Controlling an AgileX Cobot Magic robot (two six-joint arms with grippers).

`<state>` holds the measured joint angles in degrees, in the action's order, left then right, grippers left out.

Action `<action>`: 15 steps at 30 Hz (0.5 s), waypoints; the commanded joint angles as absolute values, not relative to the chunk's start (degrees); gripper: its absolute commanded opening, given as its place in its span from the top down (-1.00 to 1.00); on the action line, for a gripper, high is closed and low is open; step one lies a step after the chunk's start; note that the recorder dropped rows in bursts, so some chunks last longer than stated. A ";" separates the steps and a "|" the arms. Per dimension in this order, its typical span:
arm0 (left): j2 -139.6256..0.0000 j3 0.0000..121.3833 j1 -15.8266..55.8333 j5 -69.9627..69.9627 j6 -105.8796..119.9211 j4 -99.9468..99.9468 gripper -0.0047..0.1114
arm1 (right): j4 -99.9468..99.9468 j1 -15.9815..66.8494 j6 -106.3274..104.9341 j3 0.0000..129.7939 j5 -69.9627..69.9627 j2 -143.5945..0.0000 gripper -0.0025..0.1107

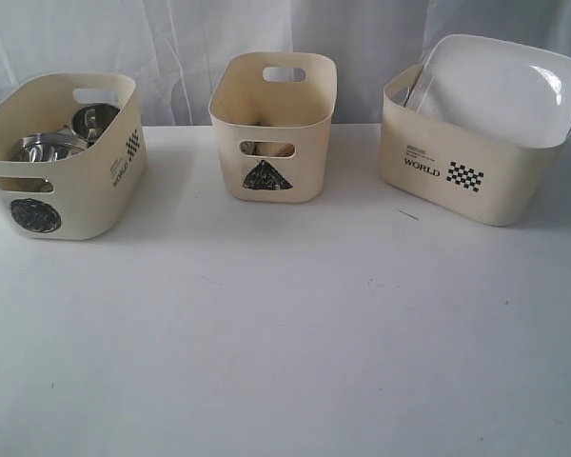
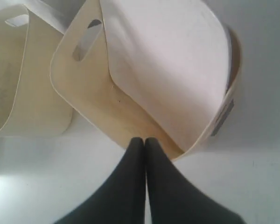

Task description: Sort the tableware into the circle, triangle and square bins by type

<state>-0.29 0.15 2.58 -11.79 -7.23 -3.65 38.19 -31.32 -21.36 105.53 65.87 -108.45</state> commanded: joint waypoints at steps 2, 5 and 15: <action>0.00 0.00 2.46 -11.57 -7.30 -3.23 0.92 | 41.44 -31.31 -20.14 96.26 61.92 -100.32 0.96; 0.00 0.00 2.46 -11.57 -7.30 -3.23 0.92 | 51.09 -30.43 -25.20 88.00 56.12 -93.70 0.96; 0.00 0.00 2.46 -11.57 -7.30 -3.23 0.92 | 83.93 -12.04 -59.85 56.08 42.97 -67.98 0.96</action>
<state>-0.29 0.15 2.58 -11.79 -7.23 -3.65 77.69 -17.64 -47.87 62.94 46.96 -73.82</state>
